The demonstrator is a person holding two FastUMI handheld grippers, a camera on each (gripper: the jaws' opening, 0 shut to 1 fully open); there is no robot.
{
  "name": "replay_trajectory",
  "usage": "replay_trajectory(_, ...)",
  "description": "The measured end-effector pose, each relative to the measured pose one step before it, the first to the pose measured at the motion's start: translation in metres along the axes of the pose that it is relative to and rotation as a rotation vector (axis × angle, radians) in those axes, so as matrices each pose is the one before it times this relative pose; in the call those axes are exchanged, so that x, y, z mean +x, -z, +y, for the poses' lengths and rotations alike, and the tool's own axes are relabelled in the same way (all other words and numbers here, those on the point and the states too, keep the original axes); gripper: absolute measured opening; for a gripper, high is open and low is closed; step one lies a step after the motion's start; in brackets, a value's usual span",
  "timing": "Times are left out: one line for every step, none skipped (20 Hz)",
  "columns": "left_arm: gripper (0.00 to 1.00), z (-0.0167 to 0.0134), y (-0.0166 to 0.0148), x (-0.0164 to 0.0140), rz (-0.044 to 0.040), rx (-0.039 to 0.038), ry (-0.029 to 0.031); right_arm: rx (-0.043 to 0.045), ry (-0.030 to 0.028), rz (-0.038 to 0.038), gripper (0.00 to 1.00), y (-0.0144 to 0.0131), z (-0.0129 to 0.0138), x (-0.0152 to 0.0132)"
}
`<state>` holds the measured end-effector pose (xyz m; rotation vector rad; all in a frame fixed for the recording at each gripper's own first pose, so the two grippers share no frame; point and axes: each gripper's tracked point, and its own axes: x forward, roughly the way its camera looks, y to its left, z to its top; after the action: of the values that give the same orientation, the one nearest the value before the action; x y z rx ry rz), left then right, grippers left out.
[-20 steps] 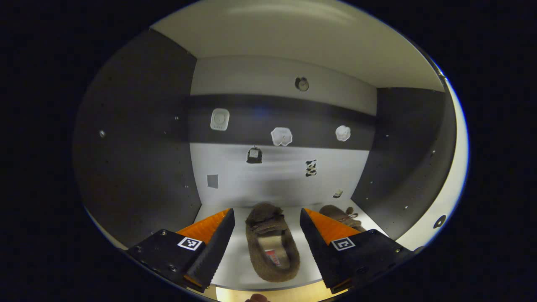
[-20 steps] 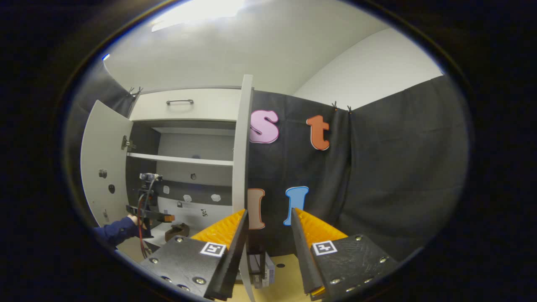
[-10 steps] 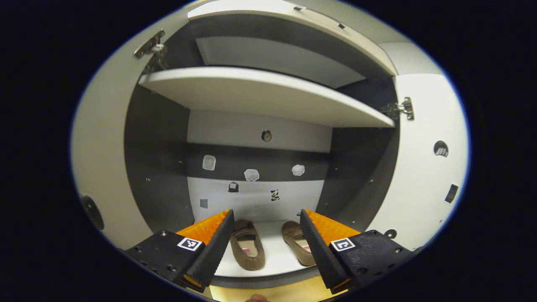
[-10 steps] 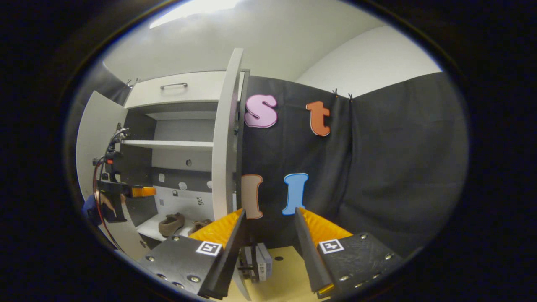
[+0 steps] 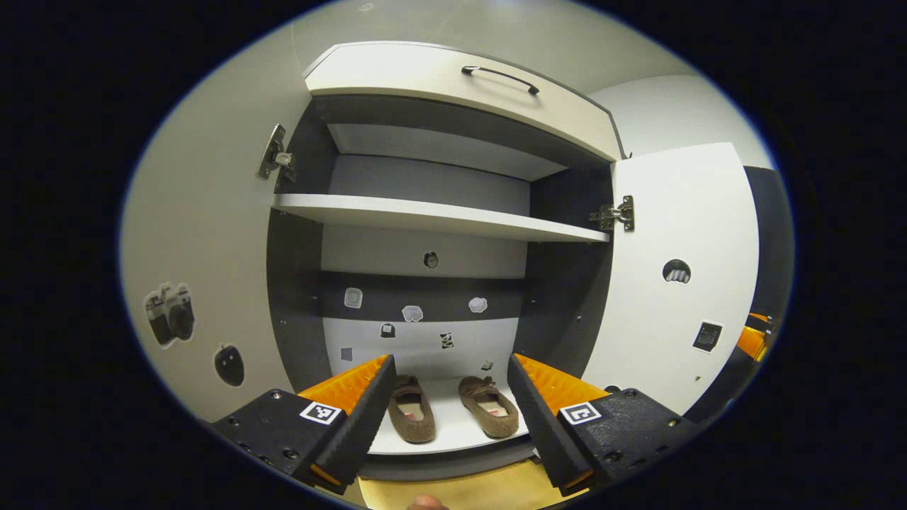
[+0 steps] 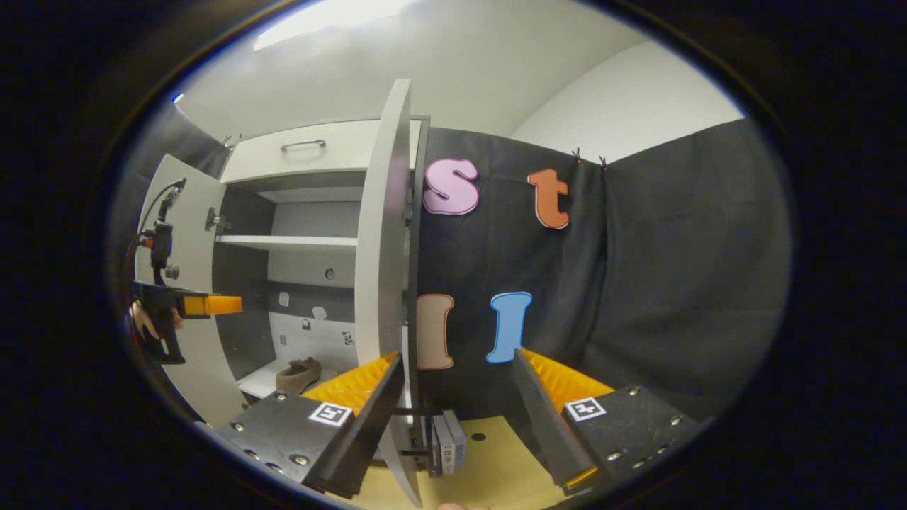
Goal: Grab one shoe with the right hand and put it into the shoe cabinet, grab the other shoe with the left hand and put it into the shoe cabinet; then close the right door with the right hand and the left door with the left hand.
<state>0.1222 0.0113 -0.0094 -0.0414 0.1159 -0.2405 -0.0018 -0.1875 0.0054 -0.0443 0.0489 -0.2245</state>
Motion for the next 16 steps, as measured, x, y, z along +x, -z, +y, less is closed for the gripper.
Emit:
replay_trajectory(0.96, 0.00198, 0.0007, -0.0054, 0.00051, -0.00187, -0.00573, 0.00154, -0.00685, 0.00155, 0.89, -0.00041, 0.00038, 0.00052)
replay_trajectory(0.96, 0.00062, -0.0017, -0.00605, -0.00301, -0.0024, -0.00287, 0.00611, -0.00556, 0.00178, 0.94, 0.00067, 0.00023, 0.0003)
replay_trajectory(0.96, -0.001, -0.00316, -0.00693, -0.00584, 0.00078, -0.00053, 0.00803, -0.00359, 0.00341, 0.94, 0.00041, 0.00059, 0.0004)
replay_trajectory(0.96, 0.00043, -0.00282, -0.00598, -0.00448, 0.00136, -0.00268, 0.00509, -0.00628, 0.00069, 0.94, 0.00111, 0.00067, 0.00048)
replay_trajectory(0.96, -0.00078, -0.00198, -0.00507, -0.00494, 0.00225, 0.00014, 0.0024, -0.00864, 0.00058, 0.94, 0.00014, 0.00147, 0.00051)
replay_trajectory(0.96, -0.00052, -0.00164, -0.00524, -0.00345, 0.00287, 0.00025, 0.00244, -0.01496, -0.00063, 0.94, 0.00001, 0.00186, 0.00114)
replay_trajectory(0.96, -0.00037, -0.00207, -0.00543, -0.00403, 0.00379, -0.00014, 0.00379, -0.02253, 0.0007, 0.94, 0.00023, 0.00321, 0.00135)
replay_trajectory(0.96, -0.00047, -0.00272, -0.00544, -0.00535, 0.00375, -0.00101, 0.00771, -0.03354, 0.00247, 0.89, 0.00104, 0.0035, 0.00171)
replay_trajectory(0.96, 0.00035, -0.00127, -0.00589, -0.00271, 0.00267, -0.0023, 0.00788, -0.03094, 0.00337, 0.89, 0.00042, 0.00623, 0.00018)
replay_trajectory(0.96, -0.00041, -0.00219, -0.0052, -0.00458, 0.00213, -0.0003, 0.00885, -0.03307, 0.00357, 0.89, 0.00207, 0.01531, 0.00064)
replay_trajectory(0.96, 0.00049, -0.00156, -0.00441, -0.00332, 0.00353, 0.00097, 0.00543, -0.03059, 0.00324, 0.89, 0.00059, 0.01583, 0.00257)
replay_trajectory(0.96, 0.00021, -0.00233, -0.00564, -0.00255, 0.005, -0.00212, 0.00366, -0.02675, 0.00302, 0.89, 0.0014, 0.01016, 0.00642)
replay_trajectory(0.96, 0.00238, -0.00291, -0.00621, -0.00483, 0.0044, -0.00891, 0.00063, -0.02242, 0.0024, 0.89, 0.00164, 0.00903, 0.00475)
replay_trajectory(0.96, 0.0022, -0.00402, -0.00739, -0.00535, 0.00413, -0.00984, -0.0012, -0.01947, -0.00046, 0.93, 0.00028, 0.00979, 0.00362)
replay_trajectory(0.96, 0.00201, -0.00196, -0.00492, -0.00562, 0.0046, -0.00534, -0.00325, -0.01541, -0.00069, 0.93, -0.00029, 0.0085, 0.00383)
replay_trajectory(0.96, 0.00192, -0.0026, -0.00593, -0.00478, 0.00063, -0.00743, -0.00439, -0.00766, -0.00005, 0.94, -0.0001, 0.00469, 0.00375)
